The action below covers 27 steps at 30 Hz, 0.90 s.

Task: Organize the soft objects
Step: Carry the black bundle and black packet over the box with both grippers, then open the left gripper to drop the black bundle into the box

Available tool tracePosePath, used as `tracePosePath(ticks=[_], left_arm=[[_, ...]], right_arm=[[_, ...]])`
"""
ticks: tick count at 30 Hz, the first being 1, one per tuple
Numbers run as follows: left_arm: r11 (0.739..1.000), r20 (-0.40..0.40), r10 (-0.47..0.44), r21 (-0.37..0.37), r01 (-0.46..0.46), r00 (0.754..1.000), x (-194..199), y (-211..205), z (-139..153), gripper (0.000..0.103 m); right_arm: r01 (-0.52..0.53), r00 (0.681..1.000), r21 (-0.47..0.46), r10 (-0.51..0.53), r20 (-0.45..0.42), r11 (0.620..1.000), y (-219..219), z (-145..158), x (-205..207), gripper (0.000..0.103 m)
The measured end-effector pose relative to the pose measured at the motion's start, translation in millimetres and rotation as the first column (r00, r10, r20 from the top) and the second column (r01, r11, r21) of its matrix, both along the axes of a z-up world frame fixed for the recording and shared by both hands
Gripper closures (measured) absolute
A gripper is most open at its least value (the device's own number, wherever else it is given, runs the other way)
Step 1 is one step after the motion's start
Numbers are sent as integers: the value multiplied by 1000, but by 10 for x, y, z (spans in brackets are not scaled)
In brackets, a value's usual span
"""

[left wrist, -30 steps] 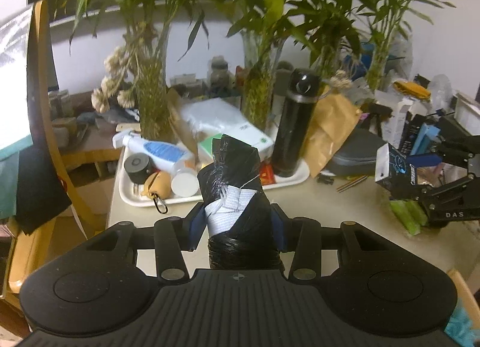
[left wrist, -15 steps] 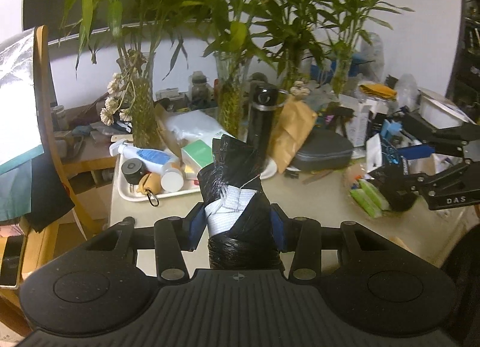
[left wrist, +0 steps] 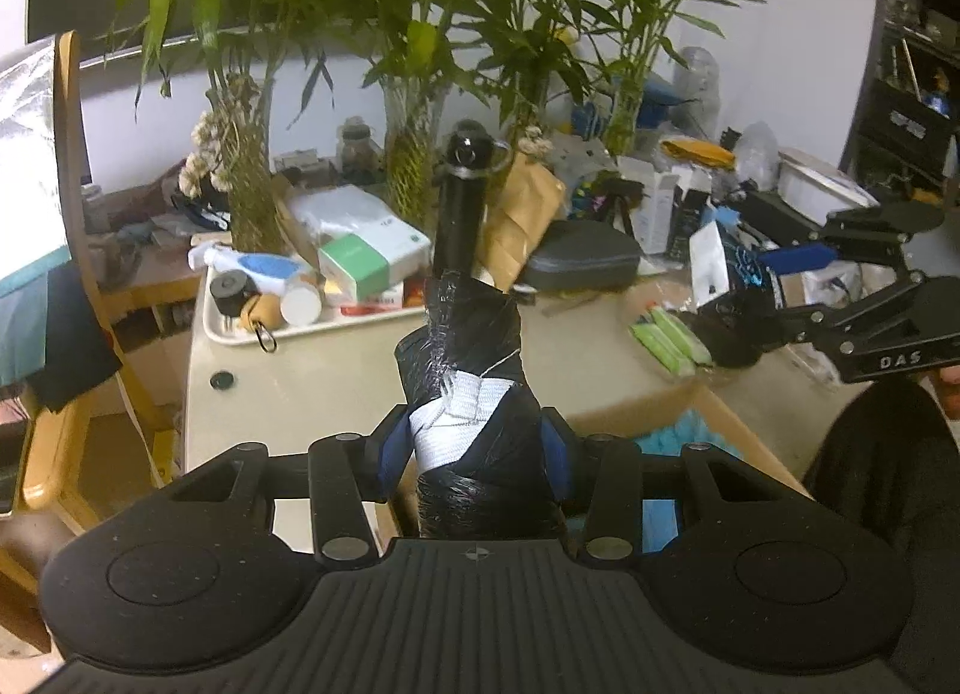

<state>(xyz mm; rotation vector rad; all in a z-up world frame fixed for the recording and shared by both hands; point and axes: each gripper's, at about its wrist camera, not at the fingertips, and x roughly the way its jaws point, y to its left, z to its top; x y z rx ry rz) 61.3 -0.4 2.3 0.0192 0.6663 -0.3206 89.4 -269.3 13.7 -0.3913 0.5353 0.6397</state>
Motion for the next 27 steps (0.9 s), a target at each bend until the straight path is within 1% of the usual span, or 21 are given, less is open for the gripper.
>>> tracePosePath(ticks=[4, 8, 10, 13, 15, 18, 19, 20, 23, 27], left_arm=[[1000, -30, -15, -15, 15, 999, -84, -13, -109, 59], [1000, -66, -27, -11, 27, 997, -135, -34, -251, 59], [1000, -88, -22, -10, 21, 996, -149, -32, -327, 59], [999, -117, -15, -39, 11, 993, -159, 7, -425, 58], [999, -142, -8, -43, 2, 990, -164, 37, -479, 57], [999, -129, -4, -53, -3, 992, -224, 89, -495, 52], [998, -124, 1, -63, -9, 992, -241, 111, -489, 47], [997, -119, 3, -74, -12, 993, -260, 131, -479, 46], [995, -109, 13, -95, -23, 994, -303, 188, -443, 46], [996, -82, 27, -77, -33, 996, -368, 192, -406, 46]], right_arm=[[-14, 1000, -1, 14, -17, 1000, 4, -27, -97, 44], [-15, 999, -3, 15, -37, 1000, 6, -109, -167, 44], [-19, 999, 0, 19, -50, 1000, 15, -147, -195, 44], [-25, 998, -3, 25, -59, 1000, 32, -185, -238, 44], [-27, 997, 1, 27, -68, 1000, 42, -205, -254, 44], [-32, 996, 6, 32, -84, 999, 50, -237, -258, 44], [-33, 996, 5, 33, -88, 999, 56, -251, -261, 44], [-34, 995, 5, 34, -91, 999, 63, -263, -264, 44], [-41, 993, 13, 42, -108, 999, 85, -295, -268, 44], [-55, 991, 19, 57, -118, 998, 132, -306, -285, 44]])
